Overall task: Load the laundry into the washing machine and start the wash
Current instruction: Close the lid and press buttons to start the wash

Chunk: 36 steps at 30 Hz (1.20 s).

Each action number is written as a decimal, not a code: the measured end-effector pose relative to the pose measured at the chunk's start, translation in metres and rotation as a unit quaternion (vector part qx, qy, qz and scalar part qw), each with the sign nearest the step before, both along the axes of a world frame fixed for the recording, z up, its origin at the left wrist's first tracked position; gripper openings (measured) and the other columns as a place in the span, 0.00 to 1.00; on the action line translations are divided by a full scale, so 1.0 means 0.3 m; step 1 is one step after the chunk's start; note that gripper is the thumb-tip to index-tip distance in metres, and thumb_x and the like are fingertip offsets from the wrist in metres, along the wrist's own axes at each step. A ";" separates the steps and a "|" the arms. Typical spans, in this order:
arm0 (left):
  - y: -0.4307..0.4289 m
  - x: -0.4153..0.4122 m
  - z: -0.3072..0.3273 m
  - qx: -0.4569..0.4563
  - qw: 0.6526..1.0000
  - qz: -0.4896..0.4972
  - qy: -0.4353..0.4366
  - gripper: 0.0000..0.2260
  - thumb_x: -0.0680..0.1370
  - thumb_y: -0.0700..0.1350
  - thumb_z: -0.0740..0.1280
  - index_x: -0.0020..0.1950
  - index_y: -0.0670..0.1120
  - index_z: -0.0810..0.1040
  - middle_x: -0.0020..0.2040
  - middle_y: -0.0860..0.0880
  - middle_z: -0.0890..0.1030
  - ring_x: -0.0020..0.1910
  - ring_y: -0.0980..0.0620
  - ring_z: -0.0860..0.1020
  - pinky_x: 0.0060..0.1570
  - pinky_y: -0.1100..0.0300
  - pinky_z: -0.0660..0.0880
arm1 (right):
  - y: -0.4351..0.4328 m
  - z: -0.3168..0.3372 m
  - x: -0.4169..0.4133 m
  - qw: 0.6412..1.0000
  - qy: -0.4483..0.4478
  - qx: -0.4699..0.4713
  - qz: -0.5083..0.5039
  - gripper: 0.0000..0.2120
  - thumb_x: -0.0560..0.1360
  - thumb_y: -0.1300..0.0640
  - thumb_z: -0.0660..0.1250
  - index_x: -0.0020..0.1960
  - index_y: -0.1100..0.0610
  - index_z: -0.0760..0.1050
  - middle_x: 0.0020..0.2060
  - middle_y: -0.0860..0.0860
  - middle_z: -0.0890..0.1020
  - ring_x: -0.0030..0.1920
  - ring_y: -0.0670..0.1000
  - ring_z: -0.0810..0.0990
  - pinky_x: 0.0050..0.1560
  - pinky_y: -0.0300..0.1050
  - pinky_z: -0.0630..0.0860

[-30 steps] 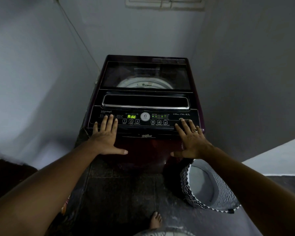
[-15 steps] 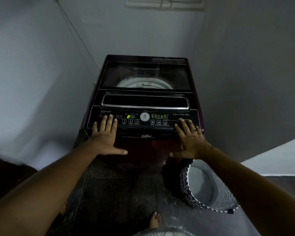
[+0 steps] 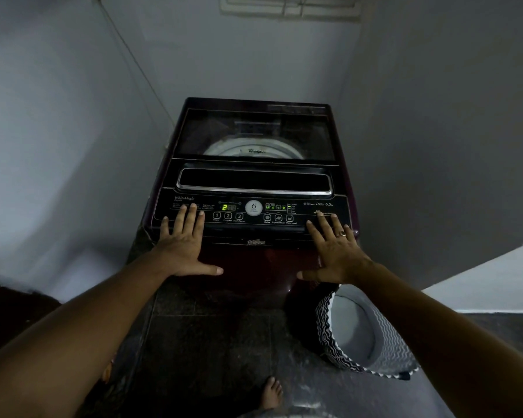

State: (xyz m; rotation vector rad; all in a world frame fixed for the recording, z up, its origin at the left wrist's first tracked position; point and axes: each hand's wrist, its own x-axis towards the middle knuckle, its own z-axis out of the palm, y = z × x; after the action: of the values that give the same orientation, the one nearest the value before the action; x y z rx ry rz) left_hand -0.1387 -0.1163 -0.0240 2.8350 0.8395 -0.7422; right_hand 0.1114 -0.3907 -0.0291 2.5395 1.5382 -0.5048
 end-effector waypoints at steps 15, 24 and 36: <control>-0.001 -0.003 -0.003 -0.003 1.000 0.000 -0.008 0.69 0.56 0.86 0.55 0.76 0.44 0.25 0.74 0.42 0.21 0.73 0.42 0.23 0.73 0.33 0.35 | -0.002 0.004 -0.005 1.000 -0.002 0.000 -0.001 0.66 0.61 0.15 0.56 0.82 0.52 0.34 0.80 0.58 0.32 0.79 0.65 0.33 0.78 0.71 0.43; -0.003 -0.001 0.002 0.003 1.000 -0.001 -0.003 0.69 0.56 0.86 0.55 0.76 0.43 0.25 0.74 0.42 0.22 0.74 0.41 0.24 0.74 0.33 0.36 | -0.004 0.001 -0.003 1.000 0.006 0.001 -0.003 0.66 0.61 0.15 0.56 0.82 0.52 0.33 0.80 0.58 0.31 0.79 0.65 0.31 0.78 0.70 0.42; -0.001 -0.002 -0.003 0.009 1.000 -0.003 -0.008 0.69 0.57 0.86 0.54 0.77 0.43 0.27 0.75 0.41 0.23 0.75 0.41 0.24 0.74 0.33 0.37 | -0.003 -0.010 -0.003 1.000 0.001 0.008 -0.006 0.67 0.60 0.14 0.55 0.82 0.52 0.33 0.80 0.58 0.31 0.79 0.64 0.31 0.78 0.71 0.42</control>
State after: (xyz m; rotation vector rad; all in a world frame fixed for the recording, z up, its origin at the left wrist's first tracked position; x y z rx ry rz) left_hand -0.1392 -0.1166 -0.0248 2.8558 0.8407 -0.7163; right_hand 0.1105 -0.3916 -0.0320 2.5612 1.5348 -0.4994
